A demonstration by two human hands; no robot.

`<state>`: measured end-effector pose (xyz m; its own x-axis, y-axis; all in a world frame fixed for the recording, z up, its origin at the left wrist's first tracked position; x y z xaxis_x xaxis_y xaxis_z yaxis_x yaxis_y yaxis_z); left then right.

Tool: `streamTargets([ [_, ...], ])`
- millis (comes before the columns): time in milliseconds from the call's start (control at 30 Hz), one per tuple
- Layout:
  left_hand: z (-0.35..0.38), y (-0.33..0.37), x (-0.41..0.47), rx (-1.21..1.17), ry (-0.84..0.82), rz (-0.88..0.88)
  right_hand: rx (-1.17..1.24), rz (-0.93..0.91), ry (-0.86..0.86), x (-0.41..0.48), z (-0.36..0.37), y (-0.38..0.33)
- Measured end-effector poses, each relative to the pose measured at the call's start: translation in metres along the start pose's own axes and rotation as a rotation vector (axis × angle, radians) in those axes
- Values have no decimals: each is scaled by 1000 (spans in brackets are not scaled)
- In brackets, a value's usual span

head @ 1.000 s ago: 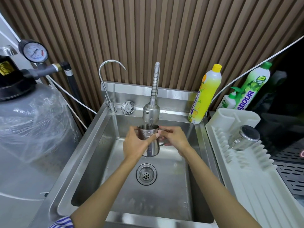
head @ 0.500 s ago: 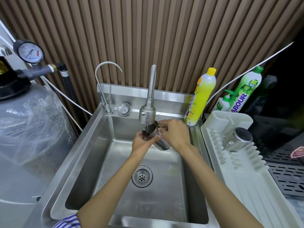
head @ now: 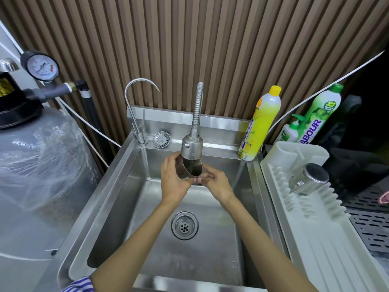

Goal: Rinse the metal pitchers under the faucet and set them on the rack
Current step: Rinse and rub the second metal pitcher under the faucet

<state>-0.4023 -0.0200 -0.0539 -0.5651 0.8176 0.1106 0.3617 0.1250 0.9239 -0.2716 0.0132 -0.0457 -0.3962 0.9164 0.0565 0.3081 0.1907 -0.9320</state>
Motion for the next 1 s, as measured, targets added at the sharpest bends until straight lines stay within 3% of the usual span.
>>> streamTargets([
  [167,-9,2,1,217,40,50,103,31,-42,-1,12,2],
  [400,-8,-8,0,379,25,-159,-203,20,-93,4,8,3],
  [733,19,-31,-14,-46,-198,-519,-597,-67,-161,11,-12,-27],
  [867,24,-26,-6,-156,-226,-536,-650,-164,-90,4,-13,-38],
  [1000,21,-18,1,-222,-202,-425,-686,-208,-45,-3,-15,-38],
])
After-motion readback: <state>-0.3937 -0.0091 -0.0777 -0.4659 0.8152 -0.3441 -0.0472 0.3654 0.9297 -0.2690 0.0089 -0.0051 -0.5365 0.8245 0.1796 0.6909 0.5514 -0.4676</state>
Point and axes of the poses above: each hand's wrist, its own x-axis towards the middle knuckle, its own z-axis out of the palm, y = z × x, the point moved 4 cm from there along x, towards the middle knuckle, and after that the axes turned 13 degrees about -z, right-handed, at the moved point
